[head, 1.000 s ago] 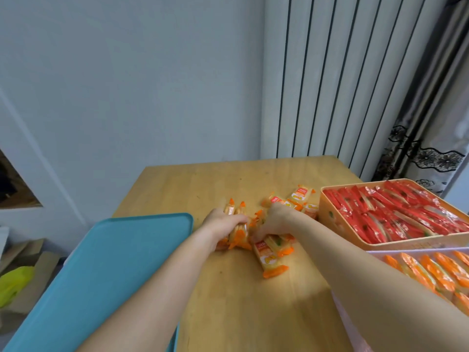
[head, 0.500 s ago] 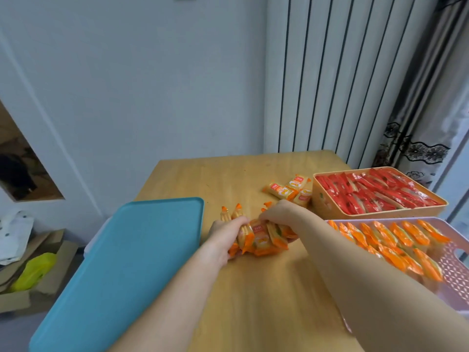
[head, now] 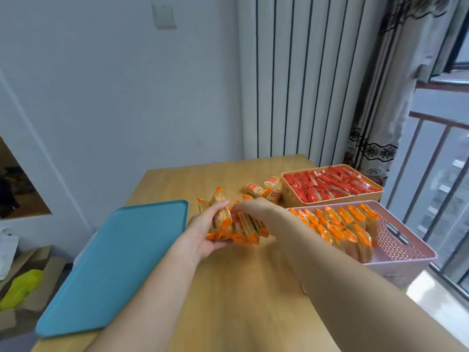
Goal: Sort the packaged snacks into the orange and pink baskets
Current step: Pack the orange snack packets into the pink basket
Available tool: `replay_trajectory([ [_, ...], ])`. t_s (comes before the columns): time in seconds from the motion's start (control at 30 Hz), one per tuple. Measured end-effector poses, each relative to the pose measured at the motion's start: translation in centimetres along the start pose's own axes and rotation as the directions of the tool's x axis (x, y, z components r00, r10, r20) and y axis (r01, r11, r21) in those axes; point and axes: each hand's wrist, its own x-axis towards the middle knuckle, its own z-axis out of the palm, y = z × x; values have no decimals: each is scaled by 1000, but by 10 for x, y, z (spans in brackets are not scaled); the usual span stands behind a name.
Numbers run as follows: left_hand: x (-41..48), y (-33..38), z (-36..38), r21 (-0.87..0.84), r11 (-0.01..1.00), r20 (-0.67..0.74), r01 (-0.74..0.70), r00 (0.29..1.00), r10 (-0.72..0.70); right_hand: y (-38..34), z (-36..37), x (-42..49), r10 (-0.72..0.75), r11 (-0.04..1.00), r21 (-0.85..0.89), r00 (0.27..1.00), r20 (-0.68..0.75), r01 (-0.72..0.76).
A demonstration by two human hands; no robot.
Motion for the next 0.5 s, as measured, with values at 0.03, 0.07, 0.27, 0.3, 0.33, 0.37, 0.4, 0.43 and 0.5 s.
replay_trajectory([
  [0.03,-4,4,3,-11,999,9,-33,999,33,-4,-3,-4,-32,999,27,999,-7,32],
  [0.07,-9,7,13,-21,997,22,-71,997,71,-5,-15,-13,-66,996,52,997,-40,68],
  [0.27,-41,13,110,-16,962,148,-271,951,270,14,-109,-61,-307,941,45,900,-310,336],
  [0.3,-47,8,132,-7,956,170,-292,942,289,25,-127,-68,-315,935,46,879,-358,353],
  [0.33,-54,3,153,2,950,190,-314,932,308,36,-141,-75,-314,932,39,858,-406,360],
  [0.37,-57,-5,173,19,939,215,-343,919,331,51,-157,-77,-299,934,38,838,-456,354],
  [0.4,-60,-14,192,43,925,246,-378,901,357,66,-172,-79,-299,928,48,817,-493,369],
  [0.43,-60,-23,206,94,901,279,-425,879,386,81,-184,-82,-292,920,81,807,-513,384],
  [0.5,-59,-39,220,402,756,354,-516,849,392,108,-196,-80,-270,912,141,823,-500,386],
])
